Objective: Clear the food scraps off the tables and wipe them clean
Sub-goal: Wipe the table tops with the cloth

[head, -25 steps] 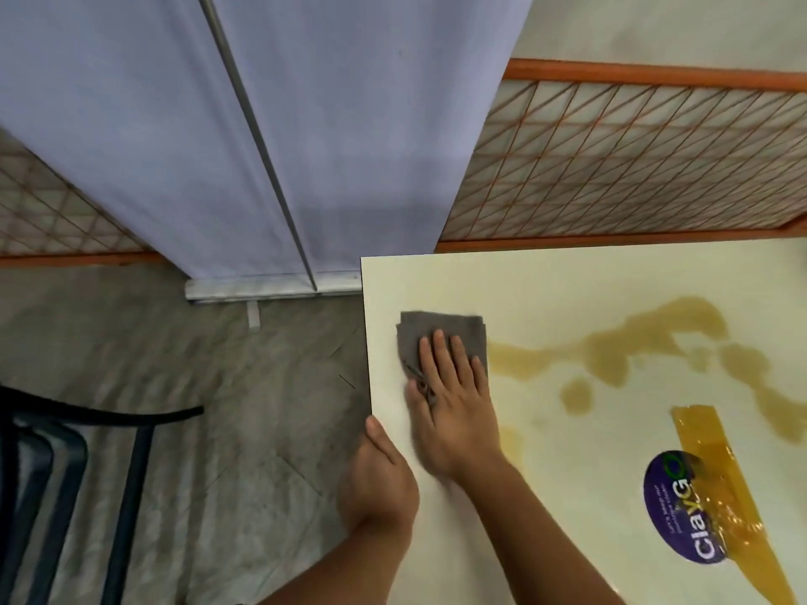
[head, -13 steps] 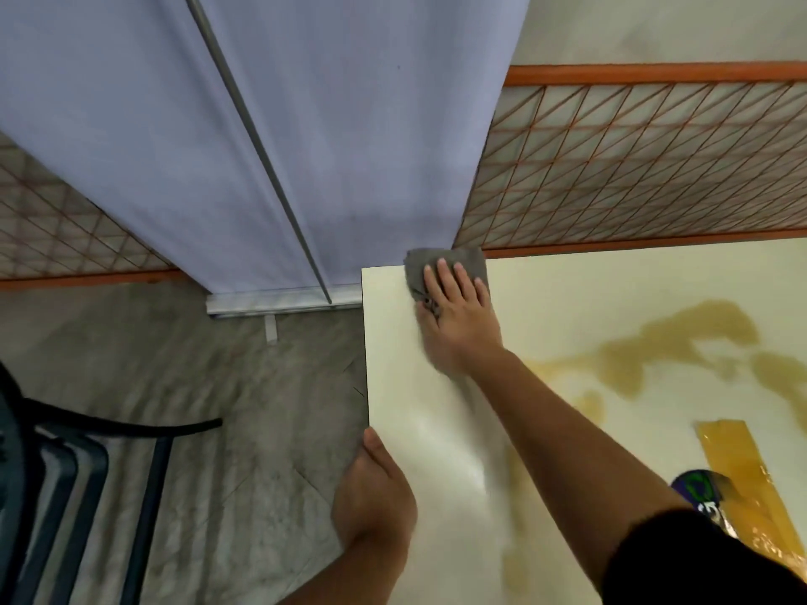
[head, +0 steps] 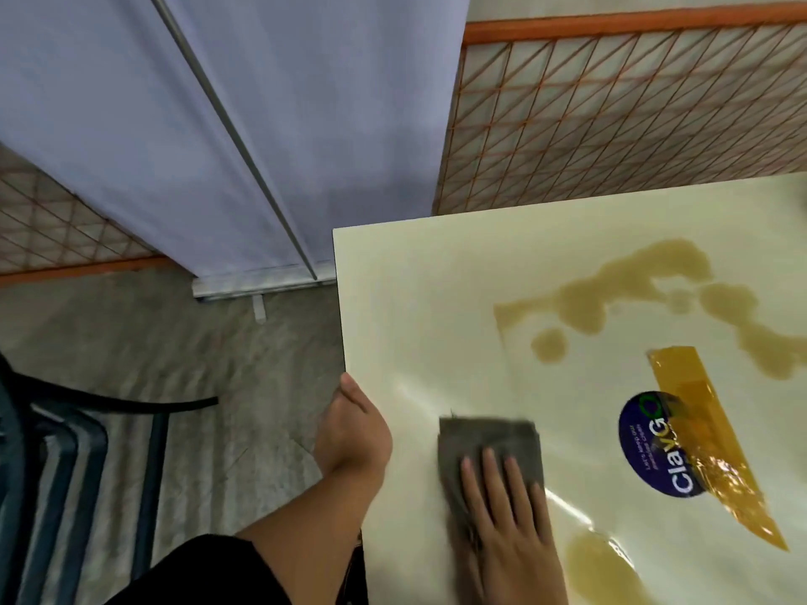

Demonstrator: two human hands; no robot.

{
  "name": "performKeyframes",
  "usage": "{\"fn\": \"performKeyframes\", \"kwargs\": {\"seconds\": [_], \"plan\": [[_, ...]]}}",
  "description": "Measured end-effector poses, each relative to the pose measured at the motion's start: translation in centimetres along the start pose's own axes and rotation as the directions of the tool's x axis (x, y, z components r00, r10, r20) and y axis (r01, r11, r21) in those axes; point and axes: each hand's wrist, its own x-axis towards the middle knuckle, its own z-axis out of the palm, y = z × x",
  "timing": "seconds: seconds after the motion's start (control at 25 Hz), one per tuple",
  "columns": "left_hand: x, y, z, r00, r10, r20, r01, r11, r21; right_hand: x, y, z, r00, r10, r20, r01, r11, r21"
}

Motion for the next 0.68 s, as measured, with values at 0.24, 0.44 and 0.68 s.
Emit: {"fn": "performKeyframes", "kwargs": {"seconds": [0.24,0.44,0.68], "plan": [[0.2,-0.3,0.3,0.999,0.014,-0.033,-0.014,1.000,0.004,-0.5,0.7,-0.2,0.996,-0.090,-0.003,0.090,0.996,0.020],[0.2,-0.2,0.6,1.000,0.000,-0.030,0.000,1.000,-0.001,20.7,0.6,-4.4,0.999,0.026,-0.029,-0.022,0.992,0.124],[0.7,-0.7,1.0,1.000,0.003,-0.017,-0.002,1.000,0.029,19.7,-2.1,-3.5,0.993,0.114,0.013,-0.114,0.979,0.171]]}}
